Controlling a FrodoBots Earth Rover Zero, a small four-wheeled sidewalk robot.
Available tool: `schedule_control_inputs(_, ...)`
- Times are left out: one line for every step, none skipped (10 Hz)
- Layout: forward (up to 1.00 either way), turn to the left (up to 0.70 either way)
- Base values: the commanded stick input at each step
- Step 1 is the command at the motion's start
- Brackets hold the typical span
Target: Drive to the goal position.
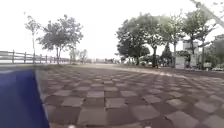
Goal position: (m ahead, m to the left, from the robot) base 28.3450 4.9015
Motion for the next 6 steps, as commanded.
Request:
schedule_control_inputs(1.00, 0.00)
schedule_control_inputs(1.00, 0.00)
schedule_control_inputs(1.00, 0.00)
schedule_control_inputs(1.00, 0.00)
schedule_control_inputs(1.00, 0.00)
schedule_control_inputs(1.00, 0.00)
